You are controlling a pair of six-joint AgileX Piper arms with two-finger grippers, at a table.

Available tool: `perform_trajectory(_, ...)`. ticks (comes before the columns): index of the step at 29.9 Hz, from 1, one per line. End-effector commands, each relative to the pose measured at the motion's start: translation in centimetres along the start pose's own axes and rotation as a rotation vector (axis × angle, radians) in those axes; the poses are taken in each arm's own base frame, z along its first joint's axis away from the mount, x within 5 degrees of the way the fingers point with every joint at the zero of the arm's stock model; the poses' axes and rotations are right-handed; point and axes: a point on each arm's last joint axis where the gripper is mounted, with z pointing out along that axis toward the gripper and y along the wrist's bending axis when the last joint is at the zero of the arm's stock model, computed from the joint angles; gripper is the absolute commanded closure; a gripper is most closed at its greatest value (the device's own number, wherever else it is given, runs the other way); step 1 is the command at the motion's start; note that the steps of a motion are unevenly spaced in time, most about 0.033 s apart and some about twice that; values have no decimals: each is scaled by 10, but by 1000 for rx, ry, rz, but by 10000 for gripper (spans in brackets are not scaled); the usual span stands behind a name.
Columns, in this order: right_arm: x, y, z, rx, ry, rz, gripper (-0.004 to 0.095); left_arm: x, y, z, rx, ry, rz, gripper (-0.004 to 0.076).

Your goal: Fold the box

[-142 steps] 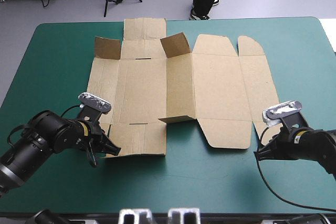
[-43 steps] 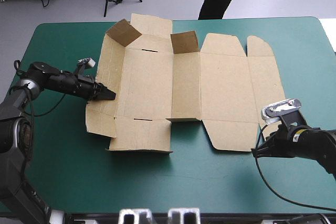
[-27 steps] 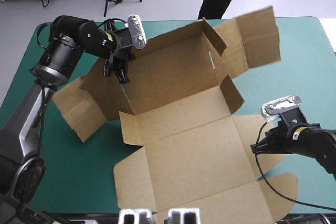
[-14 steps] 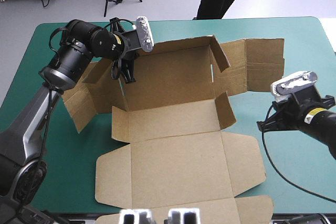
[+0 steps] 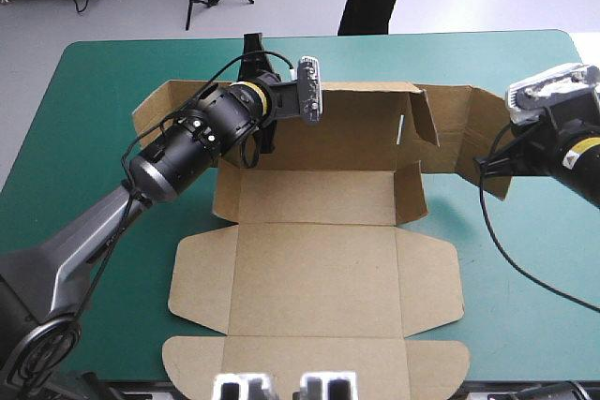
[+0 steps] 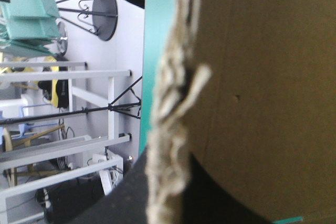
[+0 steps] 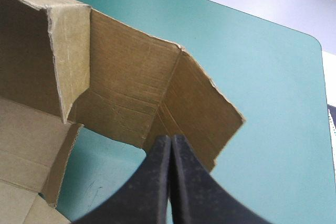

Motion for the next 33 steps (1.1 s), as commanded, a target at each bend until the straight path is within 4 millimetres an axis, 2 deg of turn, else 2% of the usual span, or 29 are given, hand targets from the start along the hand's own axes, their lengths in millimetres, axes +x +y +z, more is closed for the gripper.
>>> perform_trajectory(1, -22, -7, 0, 35, -79, -18, 926, 4, 20, -29, -157, -46, -48, 732)
perform_trajectory(5, -29, -6, 18, 24, -47, -33, 926, 14, 1, -28, -135, -55, -41, 732)
perform_trajectory(11, -37, -2, 38, -30, -20, -34, 926, 23, -28, -37, -220, -223, -55, 732)
perform_trajectory(16, -52, -1, 54, -66, -4, -34, 926, 36, -43, -35, -285, -182, -35, 732)
perform_trajectory(21, -71, -4, 72, -79, 57, -45, 926, 42, -55, -28, -334, -180, -49, 732)
perform_trajectory(28, -96, 2, 116, -169, 108, -16, 926, 52, -67, -21, -380, -134, -56, 732)
perform_trajectory(33, -101, 5, 155, -245, 195, 19, 926, 55, -66, -21, -397, -105, -61, 732)
